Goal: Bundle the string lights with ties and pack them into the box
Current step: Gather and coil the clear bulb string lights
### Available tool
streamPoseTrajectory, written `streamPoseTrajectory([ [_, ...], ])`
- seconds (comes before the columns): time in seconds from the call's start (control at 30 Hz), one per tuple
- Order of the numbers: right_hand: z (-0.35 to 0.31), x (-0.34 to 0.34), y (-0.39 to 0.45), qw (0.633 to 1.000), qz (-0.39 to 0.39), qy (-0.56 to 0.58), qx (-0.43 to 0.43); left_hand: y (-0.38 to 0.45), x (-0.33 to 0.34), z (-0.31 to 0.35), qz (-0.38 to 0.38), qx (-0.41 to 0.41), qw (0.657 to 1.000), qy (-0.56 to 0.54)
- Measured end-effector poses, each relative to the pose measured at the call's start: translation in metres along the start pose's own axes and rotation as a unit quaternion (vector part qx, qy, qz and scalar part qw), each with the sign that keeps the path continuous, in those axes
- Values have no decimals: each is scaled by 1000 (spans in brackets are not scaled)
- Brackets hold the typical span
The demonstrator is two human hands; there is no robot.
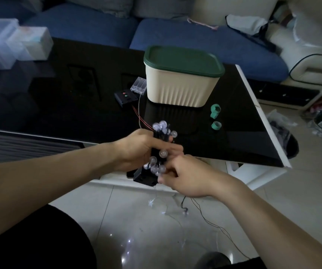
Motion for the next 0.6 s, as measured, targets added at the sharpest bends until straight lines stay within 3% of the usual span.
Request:
streamPoseTrajectory([
  [0.2,9,-4,-13,995,-43,84,44,-2,13,-17,-32,-32,995,89],
  [0.43,11,-33,-14,988,84,120,42,-5,21,-17,-51,-63,987,136],
  [0.53,16,-53,-16,979,174,94,39,-3,25,-23,-82,-82,987,111],
  [0.6,20,-58,-16,976,186,107,37,-6,30,-23,-110,-92,985,98],
])
Point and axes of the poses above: each hand's wrist, its own y-axis towards the middle knuckle, its own x-axis out of the palm, z = x × y, the point moved 9 cm from there along y, towards the middle knuckle, and after that the axes turned 6 degrees about z, right-handed, at the moved point
